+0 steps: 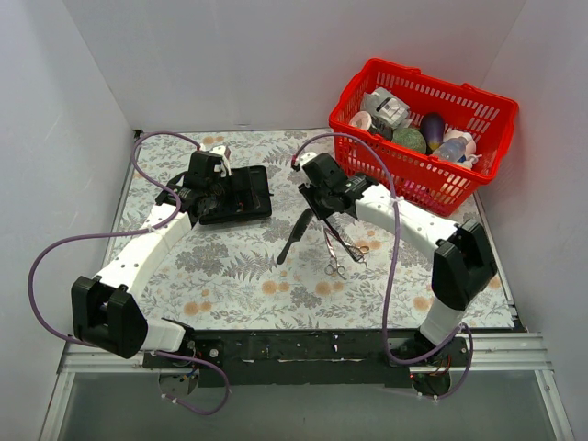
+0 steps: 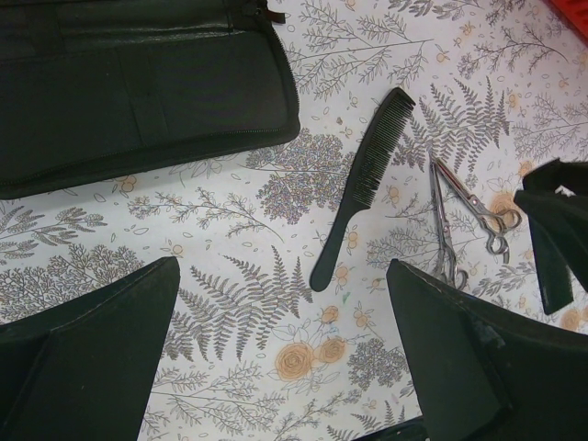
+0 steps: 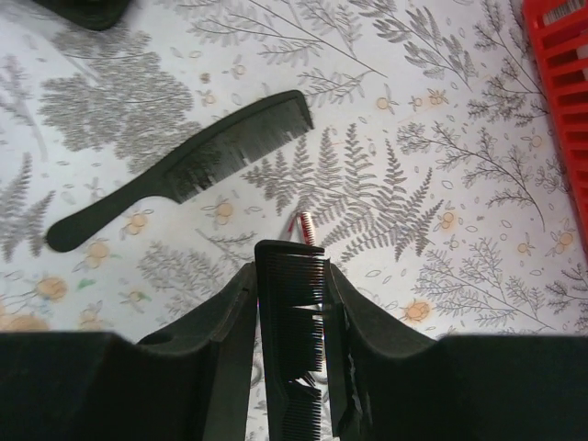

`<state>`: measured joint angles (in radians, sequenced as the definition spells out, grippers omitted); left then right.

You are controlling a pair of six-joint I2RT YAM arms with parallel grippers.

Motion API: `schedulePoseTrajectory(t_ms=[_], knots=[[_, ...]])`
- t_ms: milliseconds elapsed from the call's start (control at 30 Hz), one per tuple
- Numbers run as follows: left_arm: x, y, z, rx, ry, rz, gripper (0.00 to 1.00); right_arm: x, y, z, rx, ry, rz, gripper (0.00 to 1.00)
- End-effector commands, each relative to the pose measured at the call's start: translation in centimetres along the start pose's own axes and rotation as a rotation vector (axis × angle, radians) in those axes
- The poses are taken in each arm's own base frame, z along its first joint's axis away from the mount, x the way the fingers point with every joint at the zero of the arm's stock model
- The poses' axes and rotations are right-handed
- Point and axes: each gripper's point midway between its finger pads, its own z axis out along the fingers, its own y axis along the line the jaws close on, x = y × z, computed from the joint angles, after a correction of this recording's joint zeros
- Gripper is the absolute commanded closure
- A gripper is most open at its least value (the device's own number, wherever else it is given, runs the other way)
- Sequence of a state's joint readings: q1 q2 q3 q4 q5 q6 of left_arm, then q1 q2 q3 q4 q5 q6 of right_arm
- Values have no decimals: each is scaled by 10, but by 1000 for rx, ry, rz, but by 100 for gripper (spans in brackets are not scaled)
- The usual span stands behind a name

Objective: Sort the hair-cutting tools
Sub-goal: Pick up the comb at the center of the board, then move the hairdressing tool bag to the center of the board.

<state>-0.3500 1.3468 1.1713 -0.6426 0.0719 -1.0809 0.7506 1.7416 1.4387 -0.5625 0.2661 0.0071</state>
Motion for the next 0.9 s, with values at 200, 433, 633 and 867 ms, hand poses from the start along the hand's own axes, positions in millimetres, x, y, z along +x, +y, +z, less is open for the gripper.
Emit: schedulePoseTrajectory(t_ms=[200,433,633,867], knots=[[-43,28,20,-195,-100,-115,2,-48,46,-73,-194,-159,117,72],[-109,59,66,-258,-135,-197,2,-54,46,-95,-214,-201,130,72],[-157,91,125,-339,-165,-192,2,-41,46,-104,-228,-218,131,72],[-176,106,212,-337,-160,-166,2,-35,50,-104,-254,-227,124,72]])
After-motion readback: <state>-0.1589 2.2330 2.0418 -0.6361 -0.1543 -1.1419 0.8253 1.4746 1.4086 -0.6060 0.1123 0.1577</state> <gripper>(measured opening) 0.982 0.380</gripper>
